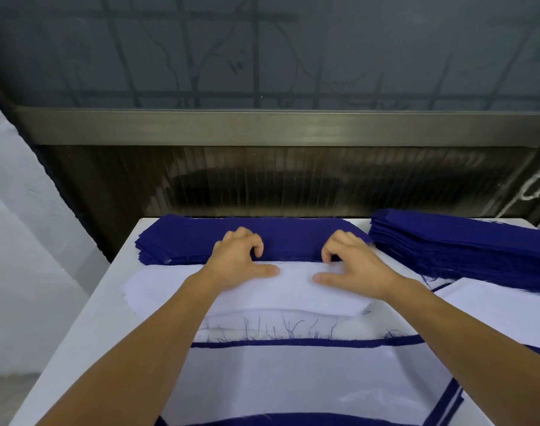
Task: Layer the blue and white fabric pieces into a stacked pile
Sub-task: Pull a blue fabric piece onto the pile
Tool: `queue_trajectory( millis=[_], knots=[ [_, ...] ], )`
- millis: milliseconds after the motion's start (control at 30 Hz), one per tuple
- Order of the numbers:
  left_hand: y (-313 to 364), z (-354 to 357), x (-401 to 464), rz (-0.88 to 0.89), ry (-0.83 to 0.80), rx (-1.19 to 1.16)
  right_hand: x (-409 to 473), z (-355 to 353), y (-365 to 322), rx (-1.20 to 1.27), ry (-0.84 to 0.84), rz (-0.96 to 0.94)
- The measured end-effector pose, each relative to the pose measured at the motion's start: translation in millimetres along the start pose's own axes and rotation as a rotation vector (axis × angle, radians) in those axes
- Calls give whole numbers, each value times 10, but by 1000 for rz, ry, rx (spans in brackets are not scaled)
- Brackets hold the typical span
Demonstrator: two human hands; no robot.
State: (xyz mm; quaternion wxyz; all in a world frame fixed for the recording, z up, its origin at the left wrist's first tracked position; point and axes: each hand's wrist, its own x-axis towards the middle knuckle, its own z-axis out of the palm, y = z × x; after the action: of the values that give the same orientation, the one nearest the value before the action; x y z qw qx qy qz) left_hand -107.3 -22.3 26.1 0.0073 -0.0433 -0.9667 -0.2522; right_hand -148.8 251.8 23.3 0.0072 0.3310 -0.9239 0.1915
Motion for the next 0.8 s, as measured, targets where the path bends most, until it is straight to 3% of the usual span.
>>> queue_trajectory(
  millis=[167, 333, 467, 633, 800],
  knots=[
    [33, 37, -47, 45, 18, 19, -64, 94, 5, -14, -71, -26],
    [214, 195, -197, 236, 110, 43, 20, 79, -34, -49, -82, -14],
    [334, 299, -306, 222, -4, -2, 78, 30, -53, -52, -137, 25],
    [362, 300, -284, 216, 38, 39, 91, -7, -124, -93, -168, 64],
    [390, 344, -241, 202, 109, 34, -45, 57, -298, -75, 61, 44]
  ],
)
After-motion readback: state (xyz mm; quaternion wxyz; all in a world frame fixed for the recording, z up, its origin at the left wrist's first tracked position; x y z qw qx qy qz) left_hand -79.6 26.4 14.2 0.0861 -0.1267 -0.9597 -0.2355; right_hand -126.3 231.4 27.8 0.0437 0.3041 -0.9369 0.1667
